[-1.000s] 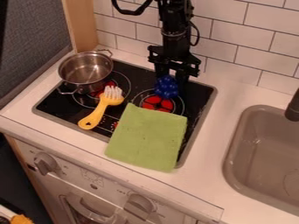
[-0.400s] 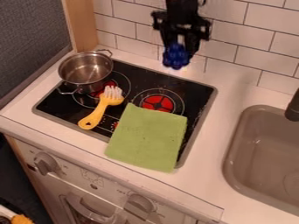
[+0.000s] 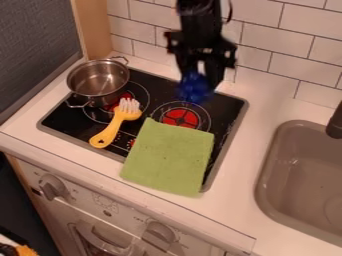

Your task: Put the blue object at the top of the green cloth

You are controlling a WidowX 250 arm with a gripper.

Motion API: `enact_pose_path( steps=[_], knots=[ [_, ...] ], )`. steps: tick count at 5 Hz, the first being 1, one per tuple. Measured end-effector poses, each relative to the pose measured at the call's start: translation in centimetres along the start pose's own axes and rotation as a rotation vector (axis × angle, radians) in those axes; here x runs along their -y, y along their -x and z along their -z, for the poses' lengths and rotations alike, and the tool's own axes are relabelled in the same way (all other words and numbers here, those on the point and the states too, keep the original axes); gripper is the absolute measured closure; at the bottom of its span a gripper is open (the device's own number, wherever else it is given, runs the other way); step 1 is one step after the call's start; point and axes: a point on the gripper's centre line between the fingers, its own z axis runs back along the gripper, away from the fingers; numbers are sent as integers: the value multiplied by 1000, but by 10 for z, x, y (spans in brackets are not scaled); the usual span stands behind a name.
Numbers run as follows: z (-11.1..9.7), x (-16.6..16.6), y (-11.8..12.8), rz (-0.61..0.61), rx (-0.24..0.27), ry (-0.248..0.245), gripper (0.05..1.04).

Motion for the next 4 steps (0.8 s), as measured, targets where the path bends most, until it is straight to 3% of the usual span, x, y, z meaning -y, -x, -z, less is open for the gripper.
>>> enact_pose_path(
  steps=[2, 3, 4],
  knots=[
    [20, 8, 42, 56, -76, -42, 528],
    [27, 9, 50, 56, -82, -33, 444],
    [26, 10, 49, 65, -76, -28, 159]
  ],
)
